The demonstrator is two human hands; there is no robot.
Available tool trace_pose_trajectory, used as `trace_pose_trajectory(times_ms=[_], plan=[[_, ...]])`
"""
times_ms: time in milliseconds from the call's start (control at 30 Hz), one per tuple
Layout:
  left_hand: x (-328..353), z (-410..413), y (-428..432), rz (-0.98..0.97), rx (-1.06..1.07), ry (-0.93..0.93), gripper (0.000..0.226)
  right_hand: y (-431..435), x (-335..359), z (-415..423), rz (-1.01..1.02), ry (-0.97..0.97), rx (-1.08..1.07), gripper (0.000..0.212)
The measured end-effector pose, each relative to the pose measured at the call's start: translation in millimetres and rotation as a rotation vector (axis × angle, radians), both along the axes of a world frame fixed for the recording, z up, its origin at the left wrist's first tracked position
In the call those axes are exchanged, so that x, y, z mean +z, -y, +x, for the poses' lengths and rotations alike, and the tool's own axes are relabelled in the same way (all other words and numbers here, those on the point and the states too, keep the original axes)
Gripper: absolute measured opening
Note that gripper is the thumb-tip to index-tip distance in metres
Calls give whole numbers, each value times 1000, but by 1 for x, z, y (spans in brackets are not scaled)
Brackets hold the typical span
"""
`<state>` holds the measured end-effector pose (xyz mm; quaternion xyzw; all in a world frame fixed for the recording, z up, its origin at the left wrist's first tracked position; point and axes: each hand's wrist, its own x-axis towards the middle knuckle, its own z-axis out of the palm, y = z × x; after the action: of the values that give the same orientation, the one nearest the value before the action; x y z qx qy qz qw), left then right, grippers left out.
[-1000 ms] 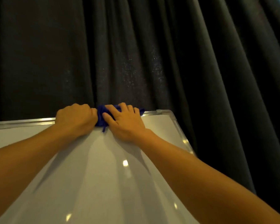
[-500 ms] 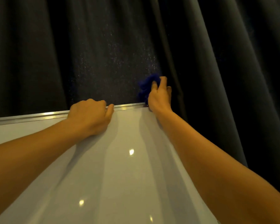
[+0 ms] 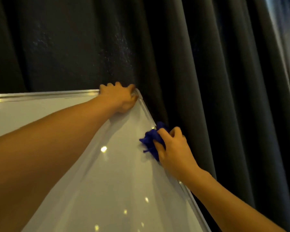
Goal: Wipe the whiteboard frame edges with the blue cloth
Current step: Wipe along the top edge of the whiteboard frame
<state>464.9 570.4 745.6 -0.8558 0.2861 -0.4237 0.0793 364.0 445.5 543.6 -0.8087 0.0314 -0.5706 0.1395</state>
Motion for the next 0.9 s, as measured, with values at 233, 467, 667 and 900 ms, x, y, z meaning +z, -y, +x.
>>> trace_pose_trajectory(times_ms=[233, 467, 667, 900], plan=[[6, -24, 14, -19, 27, 78, 74, 6, 70, 5, 202, 115, 134, 23], [-13, -16, -1, -55, -5, 210, 72, -10, 20, 0, 230, 137, 190, 21], [-97, -34, 18, 407, -360, 314, 59, -22, -116, -63, 362, -24, -83, 28], [-192, -77, 78, 614, -448, 110, 52, -54, -157, -81, 420, -35, -248, 28]])
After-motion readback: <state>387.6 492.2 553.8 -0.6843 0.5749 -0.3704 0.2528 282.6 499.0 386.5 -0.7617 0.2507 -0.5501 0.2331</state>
